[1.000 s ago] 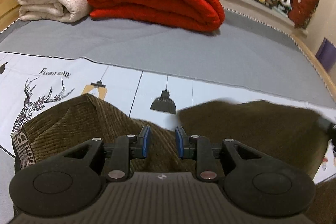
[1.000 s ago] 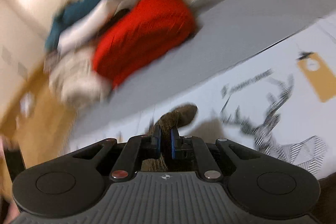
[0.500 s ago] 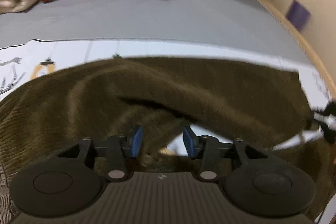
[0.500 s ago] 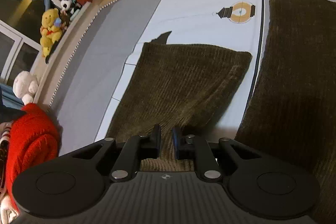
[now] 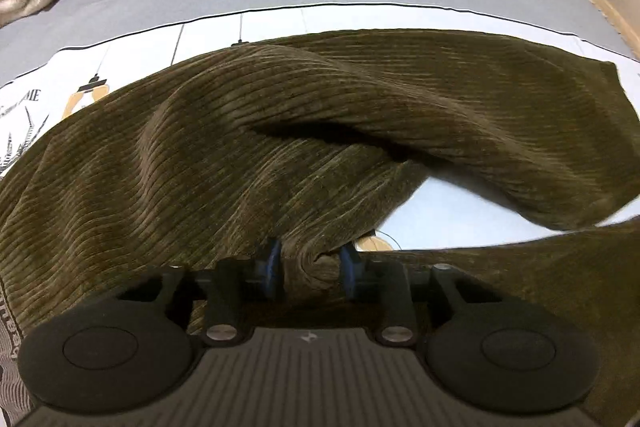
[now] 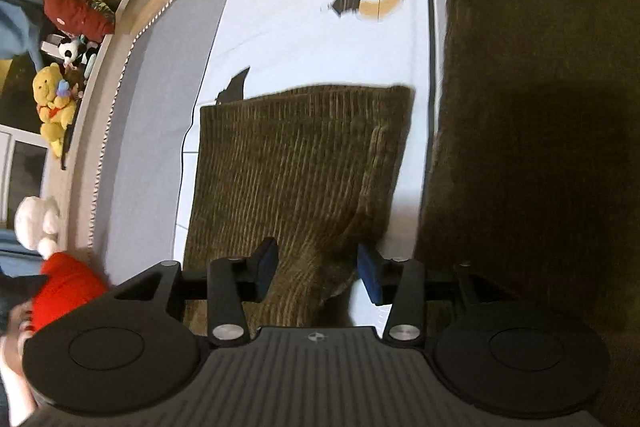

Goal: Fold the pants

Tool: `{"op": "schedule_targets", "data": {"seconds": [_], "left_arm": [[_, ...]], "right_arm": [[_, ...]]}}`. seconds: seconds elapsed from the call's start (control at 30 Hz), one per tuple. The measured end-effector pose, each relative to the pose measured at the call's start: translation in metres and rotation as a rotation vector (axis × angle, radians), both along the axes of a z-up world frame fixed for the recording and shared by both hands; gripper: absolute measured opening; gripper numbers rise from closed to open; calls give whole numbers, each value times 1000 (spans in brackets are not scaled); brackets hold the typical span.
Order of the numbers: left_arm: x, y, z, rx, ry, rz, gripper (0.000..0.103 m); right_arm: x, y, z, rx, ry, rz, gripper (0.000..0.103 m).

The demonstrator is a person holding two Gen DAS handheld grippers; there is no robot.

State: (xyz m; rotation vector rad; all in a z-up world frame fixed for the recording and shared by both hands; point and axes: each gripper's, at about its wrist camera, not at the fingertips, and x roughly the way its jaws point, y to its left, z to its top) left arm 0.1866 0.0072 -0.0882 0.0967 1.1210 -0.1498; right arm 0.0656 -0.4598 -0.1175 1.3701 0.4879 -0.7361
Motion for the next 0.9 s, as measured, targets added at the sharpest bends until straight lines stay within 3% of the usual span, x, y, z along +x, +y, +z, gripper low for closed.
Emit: {"op": "schedule_targets", "data": {"seconds": [0.17, 0.3, 0.5, 0.57, 0.63, 0.7, 0.8, 0.87, 0.9], "left_arm": [[-14, 6, 6, 41, 54, -122, 24], [-31, 12, 8, 95, 98, -282, 23], [-53, 19, 9, 174, 125, -482, 22], [-53, 24, 13, 151, 124, -487, 24], [-44, 32, 22, 83, 97, -439, 31], [-35, 36, 34, 20, 32, -377, 46], [-25, 37, 41, -85, -27, -310, 54], [-22, 30, 34, -79, -30, -302, 56], [-21, 25, 27, -54, -30, -309, 58]], "right_arm": [[2, -13, -17, 51, -42, -14, 49], [7, -17, -15, 11, -41, -7, 48], [6, -21, -16, -22, -10, -17, 36], [7, -24, -16, -39, 5, 0, 36], [9, -26, -14, -62, 17, 12, 36], [14, -29, -14, -88, 30, 34, 36], [20, -29, -12, -132, 53, 69, 36], [23, -31, -11, -152, 55, 86, 30], [24, -32, -12, -163, 65, 90, 18]]}}
